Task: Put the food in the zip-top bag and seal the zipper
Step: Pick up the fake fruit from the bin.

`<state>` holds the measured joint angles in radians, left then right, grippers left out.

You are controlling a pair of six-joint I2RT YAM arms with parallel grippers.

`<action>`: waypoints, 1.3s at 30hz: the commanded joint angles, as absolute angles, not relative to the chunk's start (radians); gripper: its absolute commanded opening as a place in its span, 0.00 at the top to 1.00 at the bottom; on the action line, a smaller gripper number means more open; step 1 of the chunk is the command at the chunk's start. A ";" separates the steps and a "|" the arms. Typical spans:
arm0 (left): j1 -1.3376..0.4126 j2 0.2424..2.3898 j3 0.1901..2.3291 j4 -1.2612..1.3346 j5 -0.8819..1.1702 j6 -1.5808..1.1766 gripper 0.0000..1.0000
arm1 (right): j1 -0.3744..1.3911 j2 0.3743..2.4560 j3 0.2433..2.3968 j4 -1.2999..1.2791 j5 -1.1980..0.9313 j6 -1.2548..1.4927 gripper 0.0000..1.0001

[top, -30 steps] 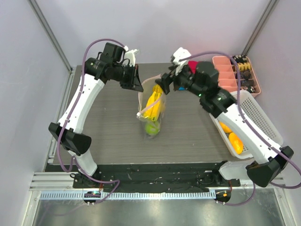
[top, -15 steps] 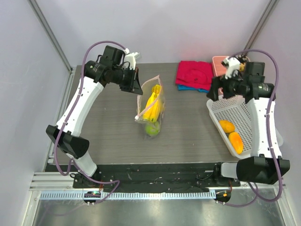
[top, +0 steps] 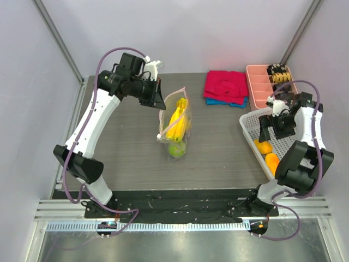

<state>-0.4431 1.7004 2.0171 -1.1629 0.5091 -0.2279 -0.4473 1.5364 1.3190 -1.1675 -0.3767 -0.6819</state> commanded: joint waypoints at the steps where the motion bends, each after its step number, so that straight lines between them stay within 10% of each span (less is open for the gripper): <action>1: -0.445 1.678 2.033 -1.132 0.520 -0.224 1.00 | -0.422 1.569 1.284 -1.033 -0.273 -0.696 0.02; 16: -0.446 1.684 2.017 -1.138 0.503 -0.212 1.00 | -0.367 1.690 1.130 -0.795 -0.190 -0.647 0.07; 25: -0.445 1.686 2.013 -1.134 0.505 -0.213 1.00 | -0.376 1.666 1.221 -0.814 -0.190 -0.653 0.35; 39: -0.445 1.689 2.029 -1.135 0.514 -0.215 1.00 | -0.116 1.680 2.155 -1.247 -0.699 -0.404 0.56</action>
<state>-0.4431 1.7004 2.0056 -1.1599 0.5056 -0.2268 -0.3042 1.7039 1.9305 -1.1164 -0.4660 -0.5598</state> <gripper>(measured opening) 0.014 0.714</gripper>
